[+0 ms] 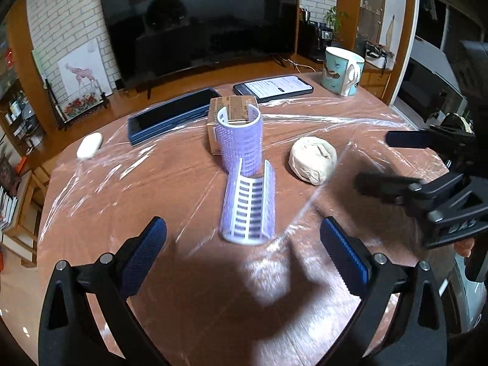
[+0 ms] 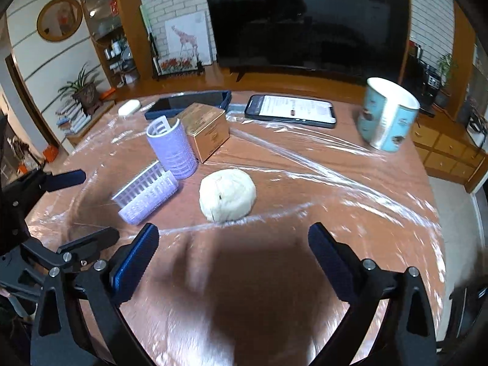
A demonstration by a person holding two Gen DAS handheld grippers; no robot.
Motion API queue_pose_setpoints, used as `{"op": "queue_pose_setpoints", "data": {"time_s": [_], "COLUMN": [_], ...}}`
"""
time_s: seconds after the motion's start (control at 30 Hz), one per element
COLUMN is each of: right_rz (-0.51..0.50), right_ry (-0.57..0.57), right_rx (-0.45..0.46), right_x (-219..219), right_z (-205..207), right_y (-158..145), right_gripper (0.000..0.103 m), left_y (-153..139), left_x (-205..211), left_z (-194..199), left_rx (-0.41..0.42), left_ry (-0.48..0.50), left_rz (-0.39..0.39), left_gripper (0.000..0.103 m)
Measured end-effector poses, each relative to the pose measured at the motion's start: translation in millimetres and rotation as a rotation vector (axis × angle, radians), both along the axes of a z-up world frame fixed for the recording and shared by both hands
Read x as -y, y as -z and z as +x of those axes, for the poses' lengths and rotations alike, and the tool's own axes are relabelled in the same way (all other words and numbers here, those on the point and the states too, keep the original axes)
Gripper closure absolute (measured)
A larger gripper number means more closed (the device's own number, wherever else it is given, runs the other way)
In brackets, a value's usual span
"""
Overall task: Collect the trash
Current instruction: 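Raise both tools from the bin and move them back over the table, then grasp the lavender roller with the left tool while the right tool grasps the white bun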
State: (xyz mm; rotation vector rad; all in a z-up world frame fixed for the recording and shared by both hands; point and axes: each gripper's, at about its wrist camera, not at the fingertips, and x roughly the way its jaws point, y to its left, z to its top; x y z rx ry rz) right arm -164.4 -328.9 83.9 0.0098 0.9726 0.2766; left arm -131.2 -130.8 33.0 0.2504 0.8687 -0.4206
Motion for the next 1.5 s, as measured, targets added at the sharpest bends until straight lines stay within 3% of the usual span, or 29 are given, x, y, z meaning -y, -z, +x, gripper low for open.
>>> {"op": "queue_pose_setpoints", "data": {"time_s": [0.3,0.8,0.9,1.07,1.13,1.5], "right_rz": [-0.012,-0.027,-0.028,-0.018,-0.007,0.11], "right_ry": [-0.004,-0.006,-0.007,-0.007,-0.003,0.018], "right_rx": [-0.057,-0.075,-0.072,-0.066,-0.067,-0.091], "right_x": [-12.3,-18.4,-17.8,-16.2,-14.8,0.6], "right_z": [36.1,46.4,45.3,44.2,43.0,28.7], "right_y": [23.0,31.6,32.2,30.7,30.6,26.1], "right_gripper": [0.014,0.026,0.028,0.048,0.051,0.052], "left_y": [14.5,24.0,26.4,30.1,32.0,23.0], "left_x": [7.7,6.5,8.0,7.1,6.2,-2.1], "left_z": [27.0,47.5,49.0,48.1,47.7,34.5], "left_rx": [-0.022,-0.082,-0.097,-0.128,-0.14,-0.117], "left_ry": [0.053,0.081,0.083,0.086,0.085,0.044], "left_rz": [0.022,-0.005,-0.008,-0.019,-0.023,-0.04], "left_gripper": [0.002,0.019,0.026,0.051,0.058,0.059]}}
